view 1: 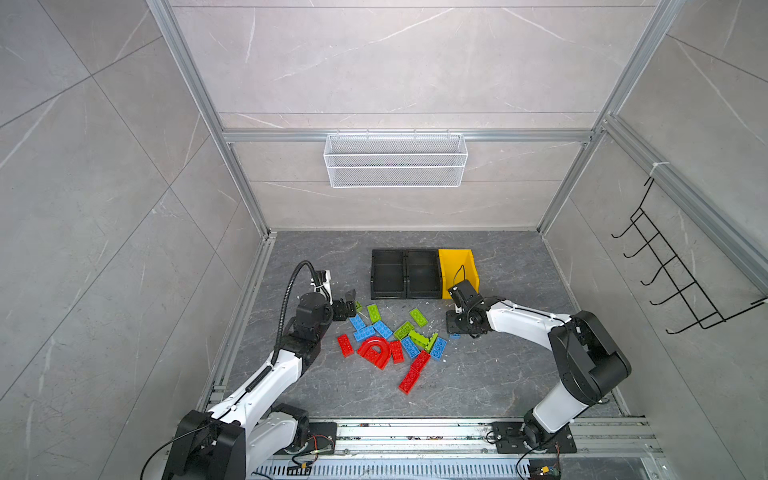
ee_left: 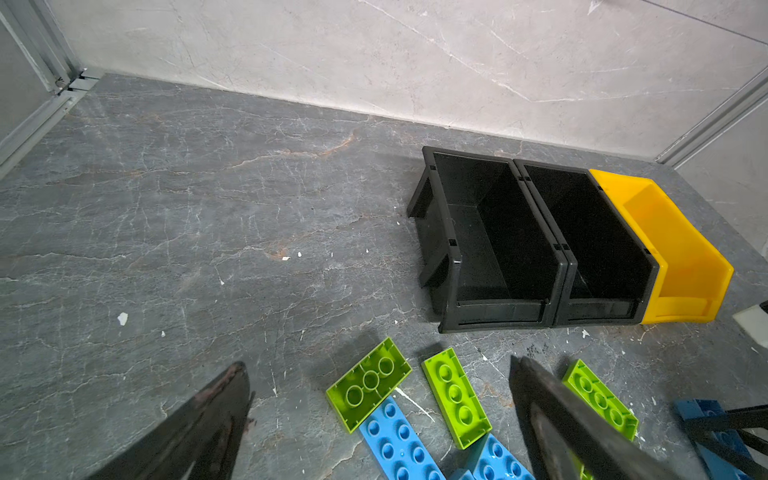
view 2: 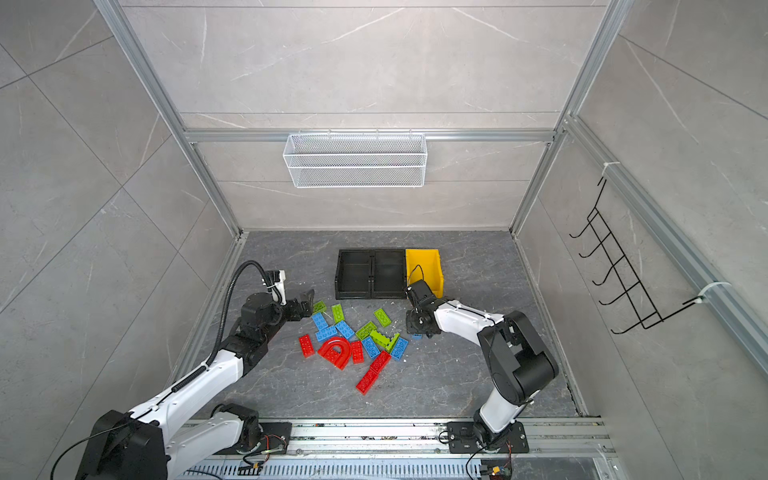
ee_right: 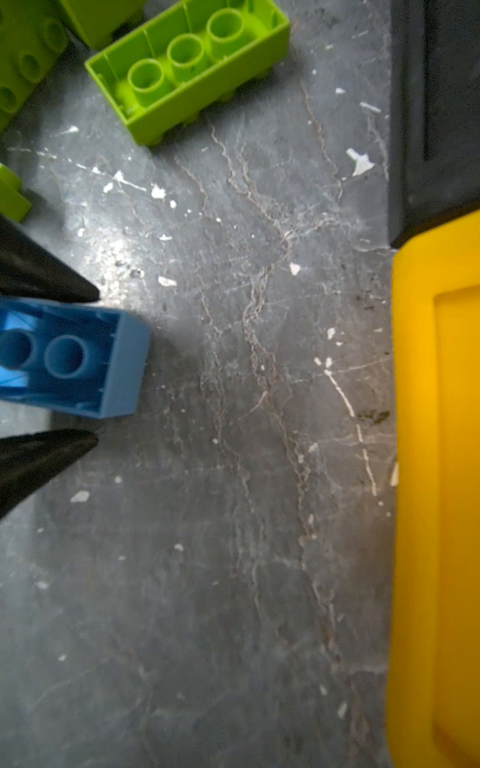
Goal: Sort the legos into containers by color
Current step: 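Carry the blue brick with the right gripper into the yellow bin and release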
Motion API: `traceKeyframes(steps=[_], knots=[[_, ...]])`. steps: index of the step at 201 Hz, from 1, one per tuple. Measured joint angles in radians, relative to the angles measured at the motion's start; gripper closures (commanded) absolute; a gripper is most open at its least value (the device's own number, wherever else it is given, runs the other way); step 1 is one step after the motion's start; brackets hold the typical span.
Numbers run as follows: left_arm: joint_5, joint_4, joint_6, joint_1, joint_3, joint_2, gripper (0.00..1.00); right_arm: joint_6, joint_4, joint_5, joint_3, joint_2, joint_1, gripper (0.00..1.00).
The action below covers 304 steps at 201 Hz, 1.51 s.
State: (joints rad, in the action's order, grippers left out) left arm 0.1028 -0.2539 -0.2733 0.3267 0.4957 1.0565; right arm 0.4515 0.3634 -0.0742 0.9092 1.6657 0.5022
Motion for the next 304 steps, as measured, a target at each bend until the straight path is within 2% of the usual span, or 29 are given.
traceKeyframes(steps=[42,83,112,141,202,253,280,304], knots=[[0.003,0.008,0.000,0.000,-0.001,-0.011,0.00,-0.008,0.000,-0.010,0.007,-0.002,0.001,0.77],[0.005,0.014,0.000,0.000,-0.005,-0.039,0.00,-0.030,0.023,0.034,0.018,-0.065,-0.046,0.80],[0.008,0.023,0.000,0.000,-0.015,-0.052,0.00,-0.072,0.040,0.090,0.096,-0.129,-0.147,0.80],[0.008,0.027,0.000,0.000,-0.018,-0.071,0.00,-0.120,0.041,0.146,0.210,-0.127,-0.217,0.80],[0.006,0.029,-0.007,0.000,-0.027,-0.101,0.00,-0.187,0.044,0.188,0.428,0.061,-0.264,0.79],[0.007,0.031,-0.012,0.000,-0.034,-0.115,0.00,-0.210,0.043,0.182,0.504,0.191,-0.263,0.77],[0.008,0.030,-0.012,0.000,-0.035,-0.117,0.00,-0.213,0.040,0.172,0.521,0.228,-0.263,0.69],[0.008,0.030,-0.014,0.000,-0.036,-0.117,0.00,-0.218,0.040,0.167,0.541,0.253,-0.263,0.57]])
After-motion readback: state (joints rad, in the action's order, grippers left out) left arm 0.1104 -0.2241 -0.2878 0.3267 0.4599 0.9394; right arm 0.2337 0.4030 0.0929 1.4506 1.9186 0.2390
